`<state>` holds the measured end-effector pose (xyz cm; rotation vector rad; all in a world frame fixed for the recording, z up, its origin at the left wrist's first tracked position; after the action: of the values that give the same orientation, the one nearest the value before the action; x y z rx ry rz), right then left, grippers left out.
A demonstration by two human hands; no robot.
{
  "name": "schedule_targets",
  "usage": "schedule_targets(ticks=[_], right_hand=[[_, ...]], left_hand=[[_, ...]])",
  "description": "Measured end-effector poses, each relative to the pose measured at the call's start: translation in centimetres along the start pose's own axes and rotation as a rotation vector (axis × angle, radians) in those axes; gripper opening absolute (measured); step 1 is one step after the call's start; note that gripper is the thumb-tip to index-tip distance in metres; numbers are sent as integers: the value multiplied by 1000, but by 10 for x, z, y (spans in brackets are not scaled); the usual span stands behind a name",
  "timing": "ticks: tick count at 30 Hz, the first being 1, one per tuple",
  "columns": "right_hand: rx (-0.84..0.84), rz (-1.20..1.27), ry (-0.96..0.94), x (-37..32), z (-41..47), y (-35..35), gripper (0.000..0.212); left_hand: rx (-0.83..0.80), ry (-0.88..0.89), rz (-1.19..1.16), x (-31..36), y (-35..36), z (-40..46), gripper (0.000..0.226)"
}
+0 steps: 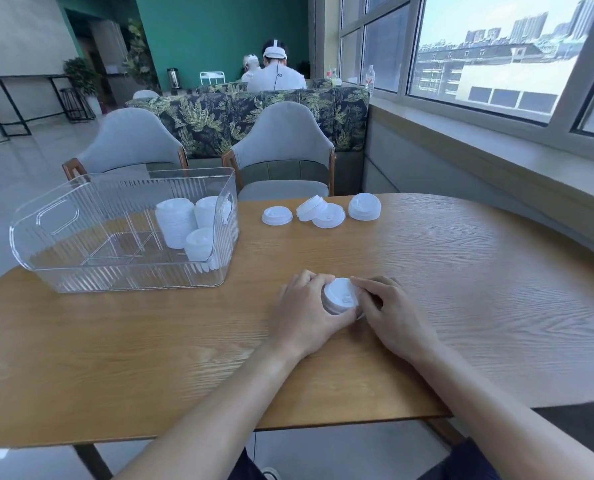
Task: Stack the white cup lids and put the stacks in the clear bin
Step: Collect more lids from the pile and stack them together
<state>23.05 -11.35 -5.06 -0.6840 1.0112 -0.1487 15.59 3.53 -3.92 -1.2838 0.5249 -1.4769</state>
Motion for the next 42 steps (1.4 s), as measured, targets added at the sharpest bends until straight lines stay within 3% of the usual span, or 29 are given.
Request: schedule_targets(ticks=[3, 10, 20, 35, 42], right_hand=[[-5, -25, -23, 0, -1, 2, 35], [-27, -52, -17, -8, -4, 2, 34], [-36, -172, -42, -16, -2, 12, 36], [-211, -202, -240, -115, -3, 128, 38], [-219, -216, -264, -127, 13, 152, 36]], left_hand=[[11, 27, 37, 2, 1, 0, 63], [-37, 47, 83, 3, 3, -1, 77], [93, -135, -92, -53, -31, -14, 78], [417, -77, -45, -138, -137, -49, 71], [352, -174, -39, -179, -164, -13, 75]])
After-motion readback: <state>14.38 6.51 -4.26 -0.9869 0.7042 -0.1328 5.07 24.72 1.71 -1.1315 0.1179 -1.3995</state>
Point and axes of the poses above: each hand's wrist, its own z-axis towards the middle knuckle, its own y-axis out of the palm, x = y × z, the point moved 7 cm from there along z, towards the middle knuckle, and after that the axes turned 9 degrees about z, right-handed, at the moved point
